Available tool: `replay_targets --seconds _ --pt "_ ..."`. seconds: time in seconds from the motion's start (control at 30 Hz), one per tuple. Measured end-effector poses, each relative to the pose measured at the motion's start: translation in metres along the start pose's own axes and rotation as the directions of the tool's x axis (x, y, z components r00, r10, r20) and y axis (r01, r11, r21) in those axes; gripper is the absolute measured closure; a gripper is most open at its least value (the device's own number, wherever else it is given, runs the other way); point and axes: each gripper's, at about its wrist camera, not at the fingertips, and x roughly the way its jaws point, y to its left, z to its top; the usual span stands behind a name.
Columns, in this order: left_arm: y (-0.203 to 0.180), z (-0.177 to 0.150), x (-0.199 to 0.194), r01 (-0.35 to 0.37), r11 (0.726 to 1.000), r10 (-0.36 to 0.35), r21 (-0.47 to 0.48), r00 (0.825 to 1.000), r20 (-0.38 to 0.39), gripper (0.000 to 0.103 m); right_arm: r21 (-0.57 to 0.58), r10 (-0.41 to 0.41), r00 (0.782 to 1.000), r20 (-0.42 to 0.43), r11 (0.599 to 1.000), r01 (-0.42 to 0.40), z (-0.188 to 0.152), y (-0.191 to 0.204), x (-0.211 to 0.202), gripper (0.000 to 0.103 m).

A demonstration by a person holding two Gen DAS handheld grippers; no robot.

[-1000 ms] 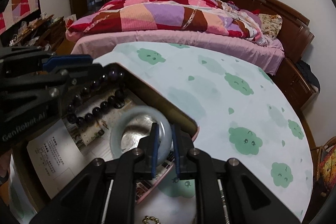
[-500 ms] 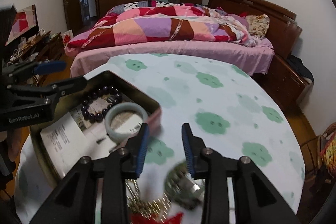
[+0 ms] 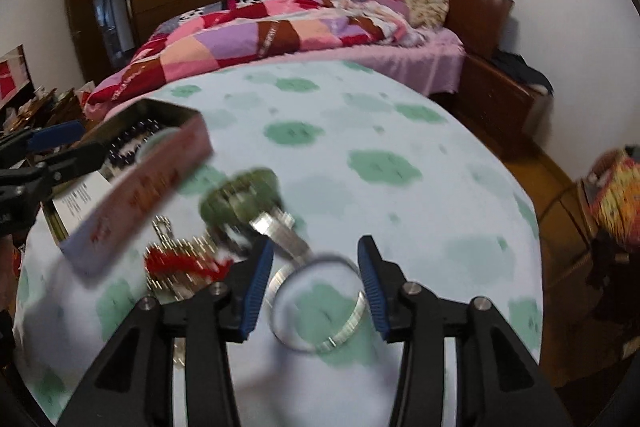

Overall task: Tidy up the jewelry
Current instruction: 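Move both open tools back over the jewelry pile, then grasp the red tassel with the left tool while the right tool grasps the silver bangle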

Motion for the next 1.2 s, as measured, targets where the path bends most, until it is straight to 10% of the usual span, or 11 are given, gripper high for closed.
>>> replay_targets --seconds 0.67,0.87,1.03,1.2 --pt "-0.068 -0.026 0.032 0.113 0.988 -0.102 0.103 0.989 -0.105 0.032 0.095 -0.011 1.0 0.004 0.995 0.011 -0.032 -0.034 -0.008 0.047" --pt "-0.069 -0.029 0.042 0.141 0.984 -0.127 0.105 0.983 -0.136 0.05 0.091 -0.008 1.0 0.002 0.996 0.008 -0.033 -0.034 -0.007 0.047" --pt "-0.069 -0.032 0.045 0.178 0.979 -0.161 0.099 0.974 -0.159 0.097 0.09 -0.007 1.0 -0.003 0.996 0.007 -0.034 -0.032 -0.006 0.046" --pt "-0.064 -0.027 0.03 0.207 0.975 -0.196 0.08 0.973 -0.122 0.098 0.096 -0.008 1.0 0.0 0.995 0.007 -0.034 -0.032 -0.008 0.046"
